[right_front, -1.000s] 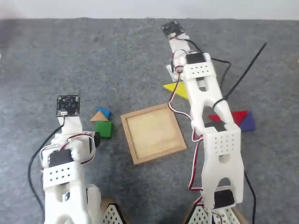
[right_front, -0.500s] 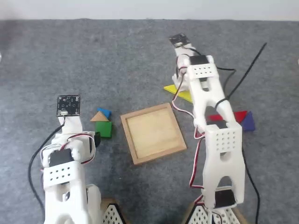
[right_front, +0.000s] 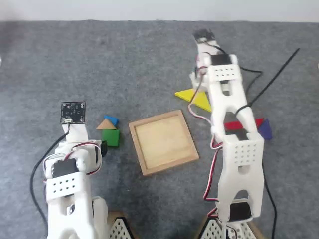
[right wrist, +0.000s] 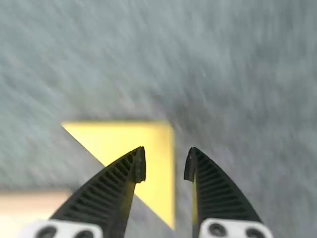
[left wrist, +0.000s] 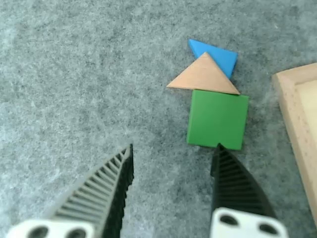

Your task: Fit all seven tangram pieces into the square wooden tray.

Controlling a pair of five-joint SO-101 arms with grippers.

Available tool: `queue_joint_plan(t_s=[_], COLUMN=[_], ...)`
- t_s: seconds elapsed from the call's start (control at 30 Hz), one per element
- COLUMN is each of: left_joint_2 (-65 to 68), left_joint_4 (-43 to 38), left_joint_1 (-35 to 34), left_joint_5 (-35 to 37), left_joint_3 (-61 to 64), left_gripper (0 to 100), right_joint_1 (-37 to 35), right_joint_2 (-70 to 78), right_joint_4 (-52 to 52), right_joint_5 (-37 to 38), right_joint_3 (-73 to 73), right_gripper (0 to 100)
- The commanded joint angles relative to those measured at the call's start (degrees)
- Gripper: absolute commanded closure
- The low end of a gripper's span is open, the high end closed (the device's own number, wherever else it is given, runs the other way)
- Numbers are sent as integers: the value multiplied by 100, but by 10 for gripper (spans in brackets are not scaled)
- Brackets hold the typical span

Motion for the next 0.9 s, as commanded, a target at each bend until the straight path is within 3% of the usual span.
queue_joint_plan(t_s=[0.0,0.27,0.47,0.73,0.87], left_joint_2=[-149,-149,-132,-123,-123], left_joint_4=[-105,-105,-105,-105,-105], left_joint_1=[-9,-9,-9,0,141], left_joint_5=[-53,-53,-53,-53,-53], left_joint_3=[-31,-22,-22,-22,13], left_gripper=[750,750,750,750,750], right_joint_1=[-286,-66,356,1543,1648], right_joint_2=[-303,716,576,101,-224], right_joint_4=[-629,-796,180,1033,1253], right_joint_5=[-237,-264,-290,-273,-308], right_joint_3=[-97,-105,-105,-79,-79], right_gripper=[861,861,861,861,861])
